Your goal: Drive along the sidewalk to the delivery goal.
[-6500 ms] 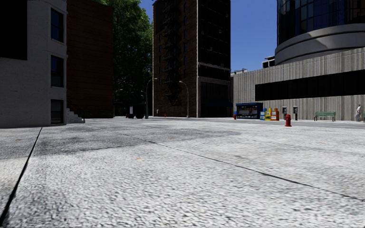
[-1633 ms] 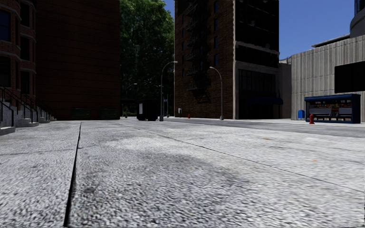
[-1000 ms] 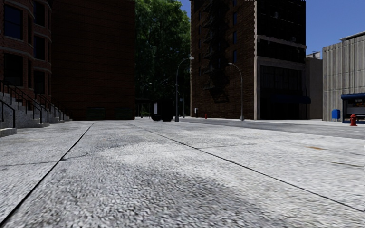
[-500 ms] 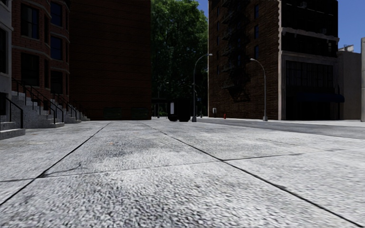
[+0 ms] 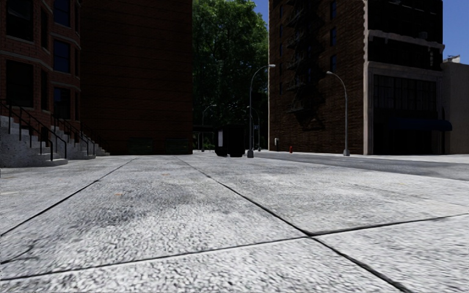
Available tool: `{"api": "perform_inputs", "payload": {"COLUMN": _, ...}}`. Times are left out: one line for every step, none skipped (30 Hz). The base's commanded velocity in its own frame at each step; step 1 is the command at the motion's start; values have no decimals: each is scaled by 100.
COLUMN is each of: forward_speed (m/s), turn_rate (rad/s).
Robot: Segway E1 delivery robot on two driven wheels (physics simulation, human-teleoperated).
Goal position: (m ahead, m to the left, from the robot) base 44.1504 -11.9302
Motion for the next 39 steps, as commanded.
{"api": "perform_inputs", "payload": {"forward_speed": 200, "turn_rate": 0}}
{"api": "perform_inputs", "payload": {"forward_speed": 200, "turn_rate": 0}}
{"api": "perform_inputs", "payload": {"forward_speed": 200, "turn_rate": 0}}
{"api": "perform_inputs", "payload": {"forward_speed": 200, "turn_rate": 0}}
{"api": "perform_inputs", "payload": {"forward_speed": 200, "turn_rate": 0}}
{"api": "perform_inputs", "payload": {"forward_speed": 200, "turn_rate": 0}}
{"api": "perform_inputs", "payload": {"forward_speed": 200, "turn_rate": 0}}
{"api": "perform_inputs", "payload": {"forward_speed": 200, "turn_rate": 0}}
{"api": "perform_inputs", "payload": {"forward_speed": 200, "turn_rate": 0}}
{"api": "perform_inputs", "payload": {"forward_speed": 200, "turn_rate": 0}}
{"api": "perform_inputs", "payload": {"forward_speed": 200, "turn_rate": 0}}
{"api": "perform_inputs", "payload": {"forward_speed": 200, "turn_rate": 0}}
{"api": "perform_inputs", "payload": {"forward_speed": 200, "turn_rate": 0}}
{"api": "perform_inputs", "payload": {"forward_speed": 200, "turn_rate": 0}}
{"api": "perform_inputs", "payload": {"forward_speed": 200, "turn_rate": 0}}
{"api": "perform_inputs", "payload": {"forward_speed": 200, "turn_rate": 0}}
{"api": "perform_inputs", "payload": {"forward_speed": 200, "turn_rate": 0}}
{"api": "perform_inputs", "payload": {"forward_speed": 200, "turn_rate": 0}}
{"api": "perform_inputs", "payload": {"forward_speed": 200, "turn_rate": 0}}
{"api": "perform_inputs", "payload": {"forward_speed": 200, "turn_rate": 0}}
{"api": "perform_inputs", "payload": {"forward_speed": 200, "turn_rate": 0}}
{"api": "perform_inputs", "payload": {"forward_speed": 200, "turn_rate": 0}}
{"api": "perform_inputs", "payload": {"forward_speed": 200, "turn_rate": 0}}
{"api": "perform_inputs", "payload": {"forward_speed": 200, "turn_rate": 0}}
{"api": "perform_inputs", "payload": {"forward_speed": 200, "turn_rate": 5}}
{"api": "perform_inputs", "payload": {"forward_speed": 200, "turn_rate": 21}}
{"api": "perform_inputs", "payload": {"forward_speed": 200, "turn_rate": 21}}
{"api": "perform_inputs", "payload": {"forward_speed": 200, "turn_rate": 26}}
{"api": "perform_inputs", "payload": {"forward_speed": 200, "turn_rate": 28}}
{"api": "perform_inputs", "payload": {"forward_speed": 200, "turn_rate": 28}}
{"api": "perform_inputs", "payload": {"forward_speed": 200, "turn_rate": 28}}
{"api": "perform_inputs", "payload": {"forward_speed": 200, "turn_rate": 28}}
{"api": "perform_inputs", "payload": {"forward_speed": 200, "turn_rate": 28}}
{"api": "perform_inputs", "payload": {"forward_speed": 200, "turn_rate": 28}}
{"api": "perform_inputs", "payload": {"forward_speed": 200, "turn_rate": 28}}
{"api": "perform_inputs", "payload": {"forward_speed": 200, "turn_rate": 28}}
{"api": "perform_inputs", "payload": {"forward_speed": 200, "turn_rate": 28}}
{"api": "perform_inputs", "payload": {"forward_speed": 200, "turn_rate": 28}}
{"api": "perform_inputs", "payload": {"forward_speed": 200, "turn_rate": 28}}
